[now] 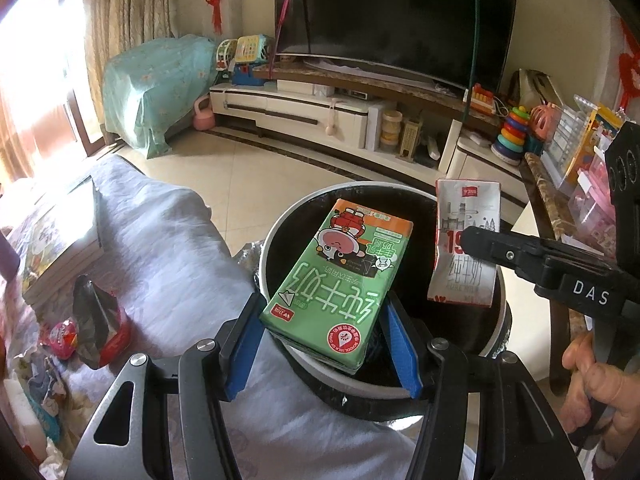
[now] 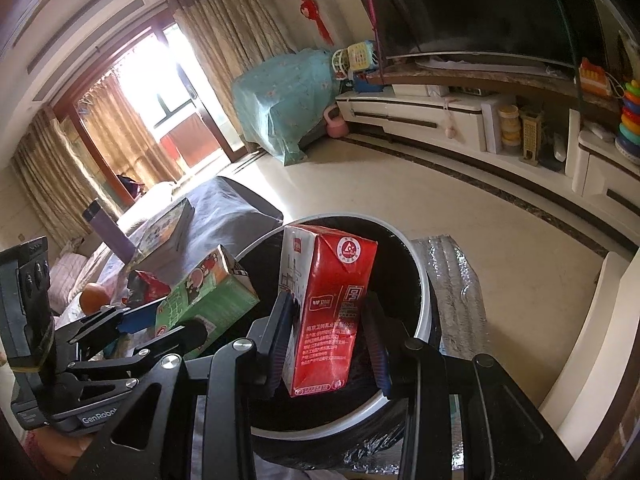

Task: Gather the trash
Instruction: 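Open both tools to drop the cartons into the bin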

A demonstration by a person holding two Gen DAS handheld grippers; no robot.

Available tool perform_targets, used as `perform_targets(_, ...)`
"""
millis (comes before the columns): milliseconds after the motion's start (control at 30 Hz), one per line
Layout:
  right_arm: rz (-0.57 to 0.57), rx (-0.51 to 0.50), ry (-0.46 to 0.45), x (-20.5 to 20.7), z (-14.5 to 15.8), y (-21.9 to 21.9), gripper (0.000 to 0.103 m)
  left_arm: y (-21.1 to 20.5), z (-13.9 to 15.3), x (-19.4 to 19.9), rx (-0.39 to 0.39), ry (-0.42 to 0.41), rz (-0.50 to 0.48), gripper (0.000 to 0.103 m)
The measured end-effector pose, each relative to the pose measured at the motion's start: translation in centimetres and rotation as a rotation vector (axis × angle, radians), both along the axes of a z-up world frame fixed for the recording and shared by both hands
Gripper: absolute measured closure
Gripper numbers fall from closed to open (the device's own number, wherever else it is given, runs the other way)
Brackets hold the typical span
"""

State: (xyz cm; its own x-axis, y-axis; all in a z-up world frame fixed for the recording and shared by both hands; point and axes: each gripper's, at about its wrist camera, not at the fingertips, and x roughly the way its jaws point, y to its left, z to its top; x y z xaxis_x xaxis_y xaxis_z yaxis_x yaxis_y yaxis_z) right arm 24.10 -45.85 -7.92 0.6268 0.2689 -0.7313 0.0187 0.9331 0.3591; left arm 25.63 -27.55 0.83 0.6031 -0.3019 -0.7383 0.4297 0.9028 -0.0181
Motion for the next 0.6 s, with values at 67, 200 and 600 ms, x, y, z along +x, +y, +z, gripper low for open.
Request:
perform_targets(67,0.001,-0.004,0.005,0.1,-0.1,0.0,0.068,-0.1,0.0,0.0,0.001,0.004,0.003,0.046)
perform_targets(200,-0.003,-0.013,0.014,0.3,-0.2,0.0,0.065,-0.2,0.0,0.2,0.004,0.018,0.005,0.044)
perform_targets(600,-0.013,0.031,-0.032,-1.6,1.1,0.7,0.034,3.1,0.1,-3.3,-0.057,0.015,0.061,0.036)
